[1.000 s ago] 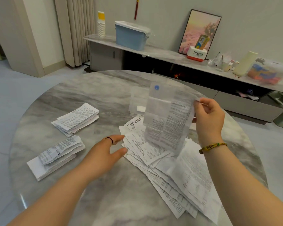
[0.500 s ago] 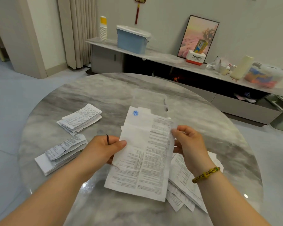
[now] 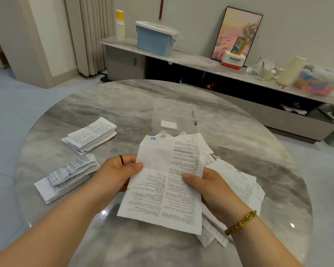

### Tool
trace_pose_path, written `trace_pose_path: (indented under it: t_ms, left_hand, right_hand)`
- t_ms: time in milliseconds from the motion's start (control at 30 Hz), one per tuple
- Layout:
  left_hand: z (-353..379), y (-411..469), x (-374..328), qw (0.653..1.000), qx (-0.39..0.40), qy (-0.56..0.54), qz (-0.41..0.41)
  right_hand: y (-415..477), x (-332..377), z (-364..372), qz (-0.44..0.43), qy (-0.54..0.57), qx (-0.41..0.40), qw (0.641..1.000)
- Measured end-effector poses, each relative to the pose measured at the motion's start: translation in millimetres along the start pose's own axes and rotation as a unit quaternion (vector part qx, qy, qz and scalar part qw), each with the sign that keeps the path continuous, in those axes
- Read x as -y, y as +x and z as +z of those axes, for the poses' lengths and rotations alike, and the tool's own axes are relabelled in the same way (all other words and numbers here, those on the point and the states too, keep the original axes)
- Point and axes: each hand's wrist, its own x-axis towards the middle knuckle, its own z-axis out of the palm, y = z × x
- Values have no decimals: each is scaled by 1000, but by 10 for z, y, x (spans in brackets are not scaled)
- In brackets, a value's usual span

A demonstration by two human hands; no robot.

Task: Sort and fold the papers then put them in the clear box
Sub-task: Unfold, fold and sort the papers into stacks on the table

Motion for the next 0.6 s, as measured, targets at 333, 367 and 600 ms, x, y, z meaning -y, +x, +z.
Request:
trace_pose_path:
  t_ms: [333,367,600]
  left_hand:
    - [12,-10,-108,988,50,-145,-27]
    - [19,-8,-112,987,52,-149,-25]
    - [4,-20,-129,988,67,-134,-23]
  right_hand:
    - [38,79,-99,6,149,14,989]
    - [42,80,-102,3,154,11,988]
    - [44,87,-114,-27,134,-8,991]
